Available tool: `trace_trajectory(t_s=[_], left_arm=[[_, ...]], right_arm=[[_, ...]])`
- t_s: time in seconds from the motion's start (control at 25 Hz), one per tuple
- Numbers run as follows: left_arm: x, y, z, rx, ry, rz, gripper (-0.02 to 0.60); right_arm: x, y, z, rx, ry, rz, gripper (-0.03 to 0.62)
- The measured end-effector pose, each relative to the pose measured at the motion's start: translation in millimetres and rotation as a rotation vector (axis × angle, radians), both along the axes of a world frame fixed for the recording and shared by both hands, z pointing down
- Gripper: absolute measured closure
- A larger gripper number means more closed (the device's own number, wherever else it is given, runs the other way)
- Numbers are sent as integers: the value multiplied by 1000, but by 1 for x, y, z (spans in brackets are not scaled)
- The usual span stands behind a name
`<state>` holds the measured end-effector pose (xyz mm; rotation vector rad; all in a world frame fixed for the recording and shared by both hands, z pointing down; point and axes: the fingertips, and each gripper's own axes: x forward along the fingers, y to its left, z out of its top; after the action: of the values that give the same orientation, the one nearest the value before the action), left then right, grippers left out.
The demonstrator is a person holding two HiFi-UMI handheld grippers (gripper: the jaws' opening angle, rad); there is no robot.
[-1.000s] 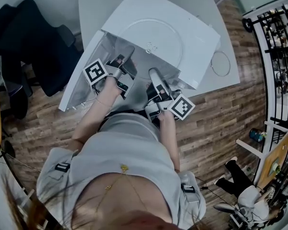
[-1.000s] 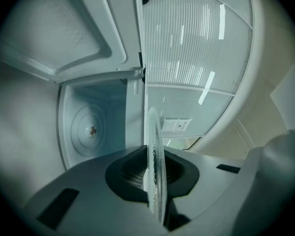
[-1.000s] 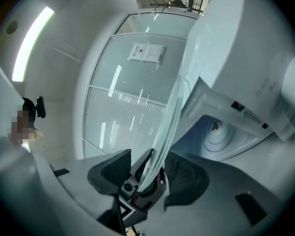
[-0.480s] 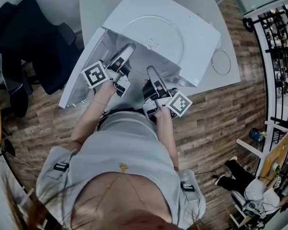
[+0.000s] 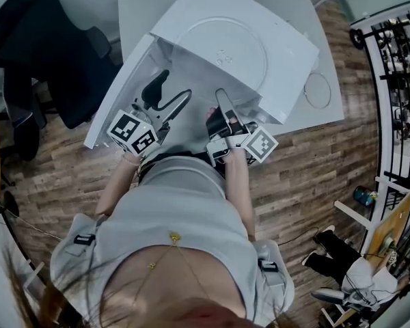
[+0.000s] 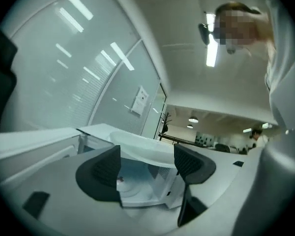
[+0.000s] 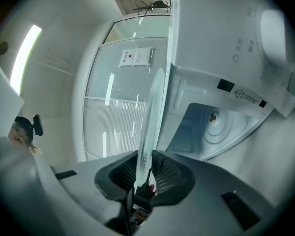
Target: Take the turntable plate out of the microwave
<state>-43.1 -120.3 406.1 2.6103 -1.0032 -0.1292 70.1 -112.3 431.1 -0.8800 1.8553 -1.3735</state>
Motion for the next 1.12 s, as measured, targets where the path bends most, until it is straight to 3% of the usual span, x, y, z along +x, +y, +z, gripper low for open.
trace_trajectory(t_s=[0.08,0.32,0.52,0.72,1.12], left_arm=[[1,9,1,53,-66,0,241],[24,18,11,99,-205,49,221],[29,12,11,116,-220,0,218],[31,15,18,145,-315,-5,216],[23,13,13,149,-298,-86,216]], right_arm=[[1,-1,0,-1,-11,-2,525],[5,-4,0,3,-21,-22,526],[2,-5,0,16,-16,-41,525],[4,-7,0,22,-43,-36,528],[1,-12,1,4,-161,-60,523]])
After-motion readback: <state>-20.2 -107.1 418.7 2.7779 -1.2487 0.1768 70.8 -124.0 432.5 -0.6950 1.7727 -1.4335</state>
